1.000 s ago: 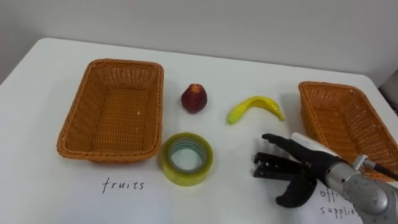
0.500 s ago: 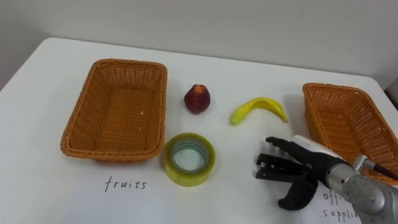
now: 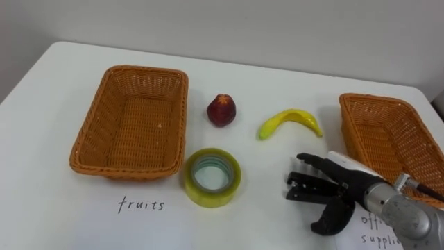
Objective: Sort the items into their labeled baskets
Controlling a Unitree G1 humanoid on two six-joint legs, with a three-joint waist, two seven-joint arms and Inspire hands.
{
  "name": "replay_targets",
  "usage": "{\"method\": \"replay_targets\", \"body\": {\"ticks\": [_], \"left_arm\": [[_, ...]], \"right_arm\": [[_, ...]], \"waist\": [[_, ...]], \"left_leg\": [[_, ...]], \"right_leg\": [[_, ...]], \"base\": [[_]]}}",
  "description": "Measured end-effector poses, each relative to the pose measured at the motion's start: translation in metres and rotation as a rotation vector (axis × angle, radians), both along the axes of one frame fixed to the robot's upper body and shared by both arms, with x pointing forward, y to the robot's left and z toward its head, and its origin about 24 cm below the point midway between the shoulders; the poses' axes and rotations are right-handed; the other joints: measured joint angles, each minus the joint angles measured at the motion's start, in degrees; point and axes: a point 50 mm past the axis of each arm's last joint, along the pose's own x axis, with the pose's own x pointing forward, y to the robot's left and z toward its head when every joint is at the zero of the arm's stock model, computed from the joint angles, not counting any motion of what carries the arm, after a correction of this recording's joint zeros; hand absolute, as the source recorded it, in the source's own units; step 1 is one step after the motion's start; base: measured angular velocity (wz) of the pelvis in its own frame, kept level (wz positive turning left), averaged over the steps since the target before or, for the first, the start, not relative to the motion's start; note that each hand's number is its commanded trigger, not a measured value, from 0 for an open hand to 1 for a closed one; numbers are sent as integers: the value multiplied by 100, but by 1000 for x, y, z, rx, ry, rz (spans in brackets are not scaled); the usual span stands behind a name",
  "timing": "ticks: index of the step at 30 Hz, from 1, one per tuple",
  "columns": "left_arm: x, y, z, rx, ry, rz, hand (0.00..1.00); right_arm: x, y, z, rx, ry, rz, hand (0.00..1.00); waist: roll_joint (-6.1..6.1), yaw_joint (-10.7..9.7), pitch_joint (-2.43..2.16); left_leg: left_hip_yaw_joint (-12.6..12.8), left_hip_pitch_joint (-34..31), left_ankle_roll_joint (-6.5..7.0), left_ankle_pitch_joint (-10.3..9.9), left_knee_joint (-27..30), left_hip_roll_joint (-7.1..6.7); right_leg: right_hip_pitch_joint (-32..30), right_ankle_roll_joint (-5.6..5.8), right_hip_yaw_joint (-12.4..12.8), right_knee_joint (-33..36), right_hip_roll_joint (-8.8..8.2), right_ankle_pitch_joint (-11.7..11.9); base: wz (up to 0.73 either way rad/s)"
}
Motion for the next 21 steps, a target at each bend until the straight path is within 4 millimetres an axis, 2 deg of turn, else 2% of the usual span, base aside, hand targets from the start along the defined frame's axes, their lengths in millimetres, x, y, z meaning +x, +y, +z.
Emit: {"method": "replay_targets", "body": {"ticks": [2, 3, 4, 5, 6, 7, 21], "left_arm": [[1, 0, 0, 0, -4, -1, 0], [2, 0, 0, 0, -5, -2, 0], [2, 0, 0, 0, -6, -2, 0], [2, 0, 0, 1, -4, -2, 0], [2, 0, 1, 1, -3, -2, 0], [3, -1, 1, 2, -5, -7, 0], [15, -7, 1, -10, -38, -48, 0]], "right_arm": [[0, 0, 0, 0, 0, 0, 0], [0, 0, 0, 0, 0, 0, 6], [0, 0, 0, 0, 1, -1, 59], [0, 0, 0, 0, 3, 0, 82], [0, 1, -1, 1, 5, 1, 96], [1, 2, -1, 2, 12, 3, 100], [11, 5, 4, -36, -51, -17, 100]], "waist": [[3, 17, -1], [4, 24, -1], [8, 32, -1], [17, 37, -2], [19, 40, -4], [25, 41, -6], [81, 59, -21]], "left_leg": [[-8, -5, 0, 0, 2, 1], [-9, -5, 0, 0, 2, 1], [-13, -8, 0, 0, -3, 1], [-23, -13, 0, 0, -8, 1], [-25, -15, 0, 0, -8, 1], [-27, -16, -1, 0, -9, 1], [-79, -56, -3, 1, -5, -2]], "right_leg": [[1, -1, -10, -1, 0, 1], [2, -1, -13, -1, 0, 1], [4, -1, -23, -1, -1, 1], [5, -1, -32, -1, -2, 2], [6, -1, -33, -2, -1, 2], [6, -2, -35, -2, 0, 2], [-2, -5, -91, -17, -1, 5]], "base": [[0], [0], [0], [0], [0], [0], [1]]}}
